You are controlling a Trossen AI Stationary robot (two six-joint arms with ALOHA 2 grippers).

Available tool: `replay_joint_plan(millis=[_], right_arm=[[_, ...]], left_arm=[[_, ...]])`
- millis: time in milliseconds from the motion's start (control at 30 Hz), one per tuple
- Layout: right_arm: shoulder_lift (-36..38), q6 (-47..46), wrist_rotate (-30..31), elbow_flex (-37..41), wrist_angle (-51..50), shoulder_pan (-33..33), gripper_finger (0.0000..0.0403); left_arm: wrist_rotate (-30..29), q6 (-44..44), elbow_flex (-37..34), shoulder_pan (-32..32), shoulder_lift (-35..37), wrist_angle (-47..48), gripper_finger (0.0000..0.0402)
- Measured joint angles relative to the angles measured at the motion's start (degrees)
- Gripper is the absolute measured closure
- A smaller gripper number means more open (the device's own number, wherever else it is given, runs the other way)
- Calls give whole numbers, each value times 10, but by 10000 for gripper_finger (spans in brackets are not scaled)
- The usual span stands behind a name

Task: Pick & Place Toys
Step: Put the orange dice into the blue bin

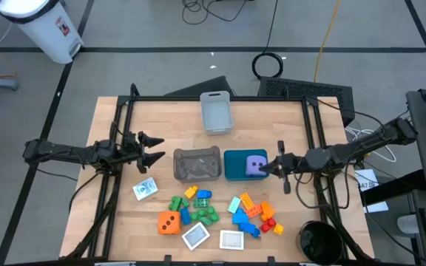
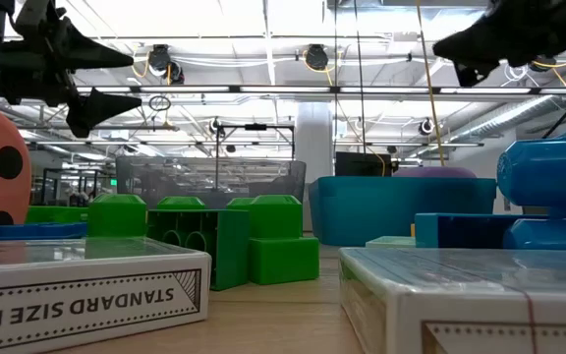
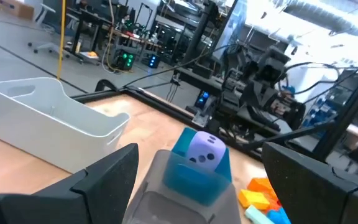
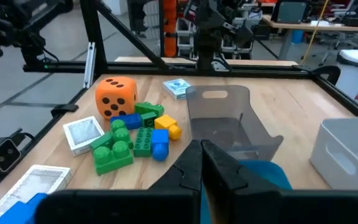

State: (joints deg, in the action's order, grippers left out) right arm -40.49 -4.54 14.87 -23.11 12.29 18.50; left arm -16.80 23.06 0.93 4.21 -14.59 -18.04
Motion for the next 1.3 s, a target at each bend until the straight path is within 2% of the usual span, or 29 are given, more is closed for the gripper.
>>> replay_joint_plan(millis=[267, 400, 500, 600, 733, 967, 1167, 1300], right_arm=[[112, -8, 0, 72, 4, 0, 403], [161, -8, 0, 101, 4, 0, 403], [182, -8, 0, 118, 4, 0, 403], [190, -10, 0, 125, 4, 0, 403], [190, -10, 0, 125, 4, 0, 403], [190, -10, 0, 125, 3, 0, 403], [190, -12, 0, 125, 3, 0, 403], [189, -11, 0, 125, 2, 0, 403]], left_arm=[[3, 28, 0, 0, 0, 1, 55], [56, 54, 2, 0, 0, -2, 55], [104, 69, 32, 6, -2, 23, 55], [114, 64, 96, 32, -31, 108, 55], [87, 40, 226, 95, -131, 241, 55], [51, 34, 473, 228, -375, 453, 55], [14, 144, 621, 349, -563, 584, 55], [-47, 227, 714, 409, -681, 656, 73]])
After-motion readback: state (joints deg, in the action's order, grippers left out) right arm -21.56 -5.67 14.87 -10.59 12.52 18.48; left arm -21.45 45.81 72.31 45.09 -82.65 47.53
